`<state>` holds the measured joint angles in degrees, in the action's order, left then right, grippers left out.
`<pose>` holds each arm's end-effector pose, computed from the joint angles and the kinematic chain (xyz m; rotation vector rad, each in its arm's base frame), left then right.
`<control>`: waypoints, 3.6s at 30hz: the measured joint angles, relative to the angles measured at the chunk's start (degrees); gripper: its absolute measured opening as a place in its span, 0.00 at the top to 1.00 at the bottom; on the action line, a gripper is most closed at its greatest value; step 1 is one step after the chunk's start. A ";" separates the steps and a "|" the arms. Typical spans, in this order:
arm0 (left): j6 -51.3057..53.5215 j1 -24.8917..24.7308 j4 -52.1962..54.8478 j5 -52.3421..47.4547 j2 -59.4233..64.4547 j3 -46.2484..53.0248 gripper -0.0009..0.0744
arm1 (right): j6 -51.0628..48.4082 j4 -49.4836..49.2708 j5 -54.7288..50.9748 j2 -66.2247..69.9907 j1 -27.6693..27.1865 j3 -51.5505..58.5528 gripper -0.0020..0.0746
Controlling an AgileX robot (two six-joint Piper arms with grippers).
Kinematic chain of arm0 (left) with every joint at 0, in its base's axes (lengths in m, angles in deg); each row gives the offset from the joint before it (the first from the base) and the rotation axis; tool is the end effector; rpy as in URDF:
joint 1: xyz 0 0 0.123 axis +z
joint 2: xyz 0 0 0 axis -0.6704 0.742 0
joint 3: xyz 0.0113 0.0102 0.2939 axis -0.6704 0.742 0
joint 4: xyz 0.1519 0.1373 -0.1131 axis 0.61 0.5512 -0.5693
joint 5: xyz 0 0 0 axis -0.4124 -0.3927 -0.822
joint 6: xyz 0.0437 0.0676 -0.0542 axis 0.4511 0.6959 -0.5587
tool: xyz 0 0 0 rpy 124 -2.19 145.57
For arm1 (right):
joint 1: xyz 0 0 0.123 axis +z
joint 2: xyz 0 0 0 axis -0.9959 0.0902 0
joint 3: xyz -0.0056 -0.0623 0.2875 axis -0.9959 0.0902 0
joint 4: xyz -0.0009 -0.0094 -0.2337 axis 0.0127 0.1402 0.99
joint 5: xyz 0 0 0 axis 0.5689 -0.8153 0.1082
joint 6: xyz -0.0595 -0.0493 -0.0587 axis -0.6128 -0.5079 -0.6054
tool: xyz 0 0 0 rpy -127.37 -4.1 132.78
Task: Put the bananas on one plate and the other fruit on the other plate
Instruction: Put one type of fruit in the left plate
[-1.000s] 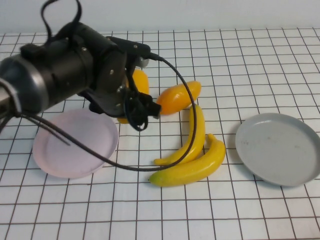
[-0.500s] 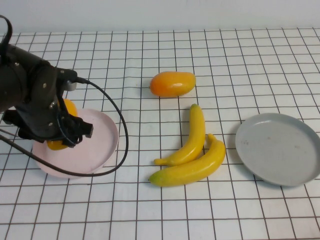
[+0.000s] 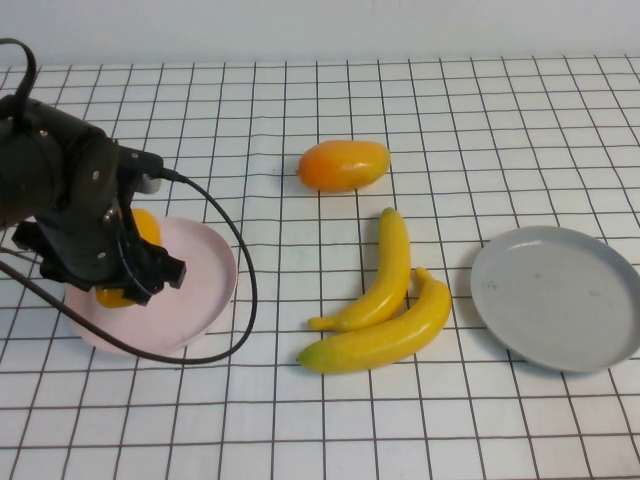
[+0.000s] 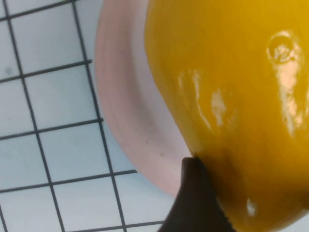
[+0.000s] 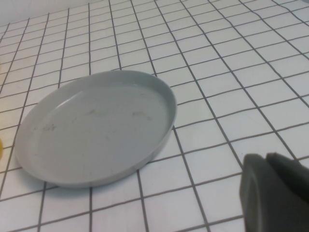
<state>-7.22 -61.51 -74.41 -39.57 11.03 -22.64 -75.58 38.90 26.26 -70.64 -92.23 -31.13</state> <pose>0.3087 -0.0881 0.2475 0.3641 2.8004 0.2035 0.0319 0.0028 0.1694 0.2671 1.8488 0.1213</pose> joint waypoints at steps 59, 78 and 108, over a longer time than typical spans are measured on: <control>91.45 -3.20 -44.91 15.14 30.93 -41.11 0.10 | 0.00 0.00 0.00 0.00 0.00 0.00 0.99; 98.41 -3.20 -53.65 18.92 36.89 -41.11 0.11 | 0.00 0.00 0.00 0.00 0.00 0.00 0.99; 68.19 -3.20 -38.53 8.93 26.63 -41.11 0.46 | 0.00 0.00 0.00 0.00 0.00 0.00 0.99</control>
<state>60.97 -64.71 -112.93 -30.64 37.66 -63.74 -75.58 38.90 26.26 -70.64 -92.23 -31.13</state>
